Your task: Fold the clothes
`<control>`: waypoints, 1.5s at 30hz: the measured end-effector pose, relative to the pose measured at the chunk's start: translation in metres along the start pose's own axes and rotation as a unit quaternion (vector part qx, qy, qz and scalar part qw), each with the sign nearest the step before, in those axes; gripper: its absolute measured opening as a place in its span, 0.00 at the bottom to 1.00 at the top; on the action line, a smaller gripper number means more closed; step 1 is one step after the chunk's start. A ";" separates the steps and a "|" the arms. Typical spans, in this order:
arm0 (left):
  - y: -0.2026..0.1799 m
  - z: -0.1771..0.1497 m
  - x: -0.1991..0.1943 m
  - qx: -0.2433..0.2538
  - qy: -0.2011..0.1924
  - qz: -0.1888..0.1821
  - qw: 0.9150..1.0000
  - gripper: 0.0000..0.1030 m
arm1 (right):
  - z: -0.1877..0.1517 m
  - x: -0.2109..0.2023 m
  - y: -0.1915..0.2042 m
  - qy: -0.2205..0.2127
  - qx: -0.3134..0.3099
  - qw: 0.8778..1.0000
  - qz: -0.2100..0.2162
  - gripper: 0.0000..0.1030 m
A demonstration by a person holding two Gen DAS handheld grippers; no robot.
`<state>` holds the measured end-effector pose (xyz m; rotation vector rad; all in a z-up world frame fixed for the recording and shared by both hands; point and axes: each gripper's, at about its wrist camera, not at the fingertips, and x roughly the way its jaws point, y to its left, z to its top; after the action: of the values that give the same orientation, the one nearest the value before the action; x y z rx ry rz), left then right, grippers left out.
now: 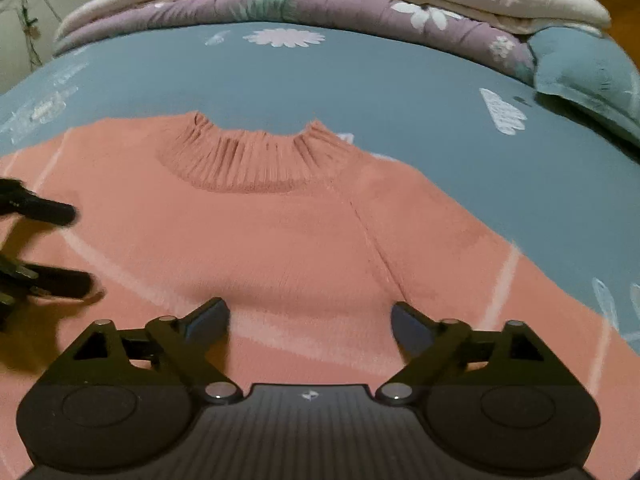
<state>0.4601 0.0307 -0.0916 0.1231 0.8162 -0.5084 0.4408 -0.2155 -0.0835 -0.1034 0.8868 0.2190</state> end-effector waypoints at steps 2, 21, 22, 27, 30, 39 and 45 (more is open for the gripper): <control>0.001 0.006 0.008 0.002 -0.005 0.011 1.000 0.96 | 0.006 0.008 0.004 -0.010 -0.027 1.000 -0.006 0.99; -0.057 0.043 0.035 -0.008 0.008 -0.015 1.000 0.95 | -0.122 -0.099 0.045 -0.020 0.020 1.000 0.009 1.00; -0.055 0.046 0.042 -0.003 0.008 -0.005 1.000 0.95 | -0.123 -0.099 0.046 -0.022 0.021 1.000 0.009 1.00; -0.051 0.070 0.067 0.003 0.022 0.026 0.999 0.97 | -0.125 -0.104 0.038 -0.030 0.046 0.998 0.026 1.00; -0.050 0.083 0.073 -0.007 0.034 0.044 0.998 0.97 | -0.130 -0.104 0.042 -0.034 0.037 0.999 0.019 1.00; -0.095 0.072 0.012 -0.011 0.041 -0.041 0.998 0.97 | -0.134 -0.117 0.042 -0.034 0.041 0.998 0.034 1.00; -0.118 0.040 -0.036 -0.056 0.039 -0.141 0.988 0.97 | -0.139 -0.118 0.050 -0.033 0.018 0.999 0.038 1.00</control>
<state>0.4095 -0.0707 -0.0275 -0.0786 0.9434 -0.7247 0.2521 -0.2089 -0.0789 -0.0284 0.8297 0.2754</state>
